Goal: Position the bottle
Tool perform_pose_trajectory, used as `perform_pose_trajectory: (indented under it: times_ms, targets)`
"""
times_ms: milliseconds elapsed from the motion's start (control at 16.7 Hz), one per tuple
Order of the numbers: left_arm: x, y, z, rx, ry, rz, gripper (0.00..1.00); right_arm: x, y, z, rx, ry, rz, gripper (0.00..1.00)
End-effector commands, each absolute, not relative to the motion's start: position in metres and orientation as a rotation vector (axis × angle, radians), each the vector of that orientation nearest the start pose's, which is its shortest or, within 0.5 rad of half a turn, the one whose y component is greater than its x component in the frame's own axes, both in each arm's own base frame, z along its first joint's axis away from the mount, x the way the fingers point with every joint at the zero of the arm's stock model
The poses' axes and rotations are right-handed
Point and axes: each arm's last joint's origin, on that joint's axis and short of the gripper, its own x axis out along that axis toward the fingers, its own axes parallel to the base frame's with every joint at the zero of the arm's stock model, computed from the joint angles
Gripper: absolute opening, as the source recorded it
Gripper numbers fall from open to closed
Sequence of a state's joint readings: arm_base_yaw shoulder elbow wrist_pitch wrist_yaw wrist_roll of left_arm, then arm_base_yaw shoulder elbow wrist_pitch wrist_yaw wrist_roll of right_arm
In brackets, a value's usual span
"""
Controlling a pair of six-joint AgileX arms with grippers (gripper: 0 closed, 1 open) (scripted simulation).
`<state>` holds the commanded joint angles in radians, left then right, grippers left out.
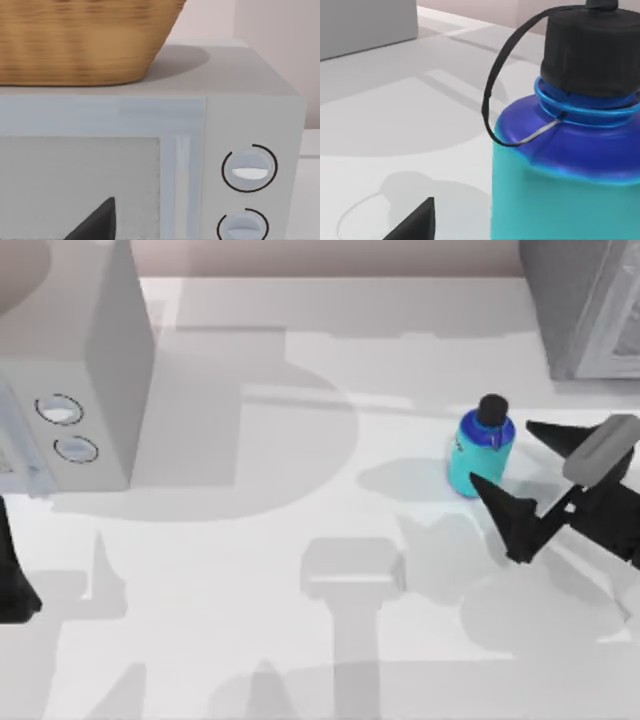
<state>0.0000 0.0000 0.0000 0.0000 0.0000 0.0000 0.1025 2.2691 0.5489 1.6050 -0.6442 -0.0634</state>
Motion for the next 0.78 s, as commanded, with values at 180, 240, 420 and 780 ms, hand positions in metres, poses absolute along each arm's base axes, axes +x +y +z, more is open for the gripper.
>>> perform_pose_trajectory:
  times_ms: [180, 240, 420, 780]
  targets:
    - [0.106, -0.001, 0.16, 0.0, 0.0, 0.0, 1.0, 0.328, 0.077, 0.037, -0.04, 0.092, 0.775, 1.0]
    - [0.106, -0.001, 0.16, 0.0, 0.0, 0.0, 1.0, 0.332, 0.083, 0.036, -0.04, 0.092, 0.775, 1.0]
    - [0.106, -0.001, 0.16, 0.0, 0.0, 0.0, 1.0, 0.335, 0.088, 0.036, -0.04, 0.093, 0.775, 1.0]
    - [0.106, -0.001, 0.16, 0.0, 0.0, 0.0, 1.0, 0.335, 0.088, 0.036, -0.04, 0.093, 0.775, 0.7]
